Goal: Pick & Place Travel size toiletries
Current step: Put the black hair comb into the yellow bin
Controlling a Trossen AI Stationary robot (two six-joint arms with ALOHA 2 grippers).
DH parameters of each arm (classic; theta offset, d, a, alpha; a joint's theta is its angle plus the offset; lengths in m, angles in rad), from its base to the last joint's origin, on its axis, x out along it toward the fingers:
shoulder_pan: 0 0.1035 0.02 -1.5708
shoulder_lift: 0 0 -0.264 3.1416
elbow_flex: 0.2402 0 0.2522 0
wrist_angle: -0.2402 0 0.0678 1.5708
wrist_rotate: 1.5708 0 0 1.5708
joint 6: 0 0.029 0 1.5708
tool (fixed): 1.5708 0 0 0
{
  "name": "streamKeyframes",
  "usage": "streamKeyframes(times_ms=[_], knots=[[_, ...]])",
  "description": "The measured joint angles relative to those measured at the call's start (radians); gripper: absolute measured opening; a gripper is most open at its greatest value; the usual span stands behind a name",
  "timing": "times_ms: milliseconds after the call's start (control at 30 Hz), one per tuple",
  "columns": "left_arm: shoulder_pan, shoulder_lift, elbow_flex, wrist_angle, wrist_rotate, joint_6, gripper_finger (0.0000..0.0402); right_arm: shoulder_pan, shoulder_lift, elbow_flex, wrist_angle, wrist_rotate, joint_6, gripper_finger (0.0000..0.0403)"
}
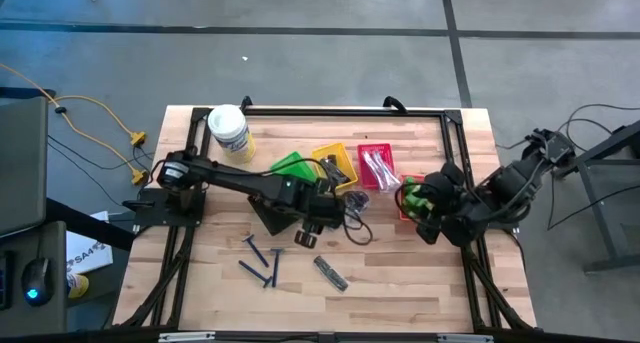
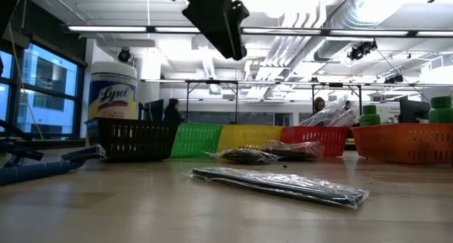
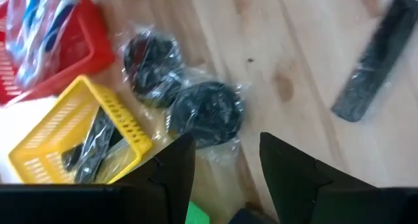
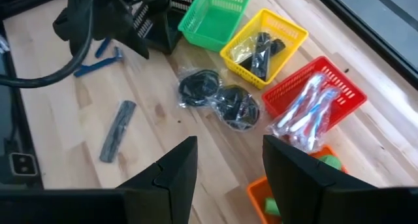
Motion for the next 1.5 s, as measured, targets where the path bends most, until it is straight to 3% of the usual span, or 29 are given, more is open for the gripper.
streamKeyframes(times_ms=[400,733,1100,1300,1500], knots=[[-0.094,0.040,-0.003,0.006,0.029,0.070,0.0164,0.138,0.001,0.000,0.002,0.109,0.151,0.0164],[-0.104,0.096,-0.003,0.011,0.095,0.079,0.0166,0.150,0.020,0.000,0.027,0.099,0.183,0.0164],[-0.139,0.114,-0.001,-0.003,0.145,0.116,0.0254,0.150,0.048,0.000,0.063,0.098,0.184,0.0164],[-0.209,0.161,-0.002,-0.011,0.115,0.230,0.0253,0.150,0.061,0.000,0.063,0.092,0.208,0.0164],[-0.240,0.218,0.000,0.014,0.104,0.232,0.0242,0.150,0.069,0.000,0.090,0.092,0.204,0.0164]])
